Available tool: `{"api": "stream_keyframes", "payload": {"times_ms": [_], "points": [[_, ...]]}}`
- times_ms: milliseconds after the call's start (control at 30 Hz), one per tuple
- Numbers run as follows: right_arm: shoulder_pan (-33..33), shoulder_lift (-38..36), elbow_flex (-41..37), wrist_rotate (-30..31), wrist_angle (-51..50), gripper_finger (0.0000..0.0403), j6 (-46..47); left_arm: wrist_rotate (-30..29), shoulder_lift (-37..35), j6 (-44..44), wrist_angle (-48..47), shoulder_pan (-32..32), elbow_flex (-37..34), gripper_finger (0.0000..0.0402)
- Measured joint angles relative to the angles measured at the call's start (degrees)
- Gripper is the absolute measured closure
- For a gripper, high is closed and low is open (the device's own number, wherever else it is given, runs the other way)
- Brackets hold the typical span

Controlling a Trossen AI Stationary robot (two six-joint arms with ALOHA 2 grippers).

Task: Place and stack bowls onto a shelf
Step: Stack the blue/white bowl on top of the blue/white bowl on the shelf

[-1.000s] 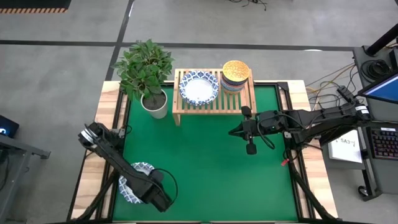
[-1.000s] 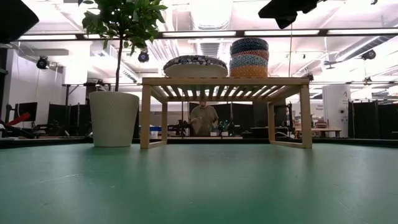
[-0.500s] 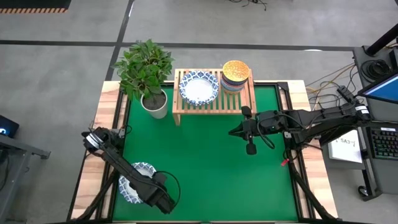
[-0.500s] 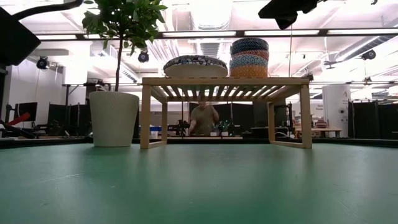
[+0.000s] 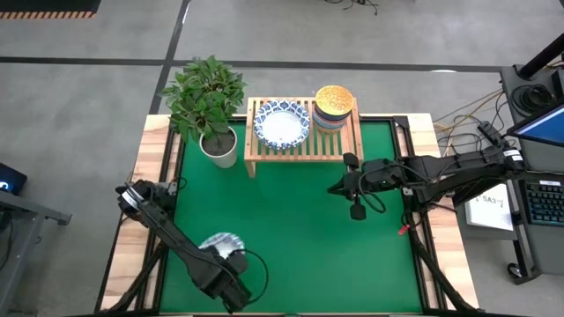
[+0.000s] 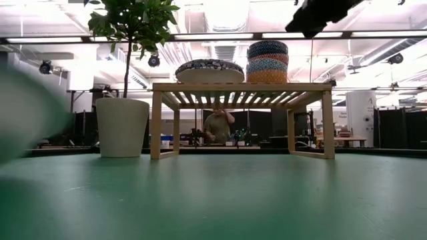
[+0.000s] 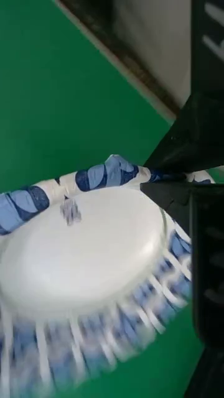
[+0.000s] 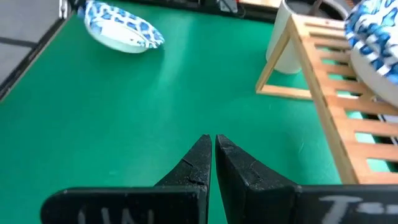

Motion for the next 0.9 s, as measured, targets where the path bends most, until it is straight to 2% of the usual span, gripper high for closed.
{"api": "stream_keyframes", "payload": {"times_ms": [233,333,400,700,900], "points": [[0.00,-0.04,-1.47,-2.64,0.27,0.0390,-1.48,-25.03,-0.09,17.16,-10.31,1.49,11.73,0.0401],[0.00,-0.37,-1.50,-3.08,0.29,0.0390,-3.34,-35.03,-0.09,28.27,-10.84,3.20,15.09,0.0401],[0.00,-0.94,-1.50,-3.14,0.33,0.0390,-3.99,-39.23,-0.09,36.80,-10.76,4.86,17.49,0.0401],[0.00,-4.62,-1.50,-3.50,-1.00,0.0390,-3.65,-47.42,-0.11,71.10,-11.45,15.15,27.55,0.0402],[0.00,-5.65,-1.50,-4.57,-1.09,0.0390,-2.98,-47.48,-0.11,80.73,-15.00,23.67,33.72,0.0401]]}}
